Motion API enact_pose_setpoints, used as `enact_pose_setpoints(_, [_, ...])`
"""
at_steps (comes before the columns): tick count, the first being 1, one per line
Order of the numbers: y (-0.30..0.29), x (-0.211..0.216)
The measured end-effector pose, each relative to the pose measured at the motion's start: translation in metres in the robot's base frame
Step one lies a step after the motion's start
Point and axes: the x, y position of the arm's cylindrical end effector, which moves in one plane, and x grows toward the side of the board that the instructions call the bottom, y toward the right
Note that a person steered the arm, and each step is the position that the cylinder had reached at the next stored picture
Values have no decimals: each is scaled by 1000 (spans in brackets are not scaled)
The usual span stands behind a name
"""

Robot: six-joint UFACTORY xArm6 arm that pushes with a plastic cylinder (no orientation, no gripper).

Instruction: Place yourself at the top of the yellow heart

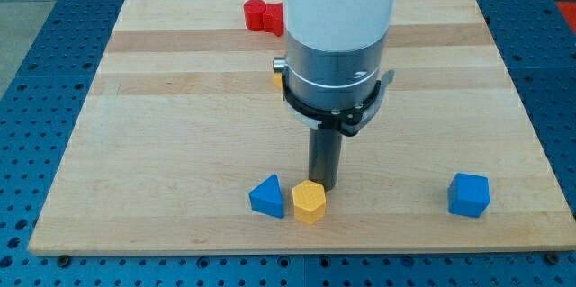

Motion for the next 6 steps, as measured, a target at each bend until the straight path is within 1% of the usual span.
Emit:
enact_pose_setpoints(1, [0,-22])
enact_pose_setpoints(4, [15,-157])
enact_pose_setpoints(5, [15,-190])
enact_pose_setpoints(6, [10,-213])
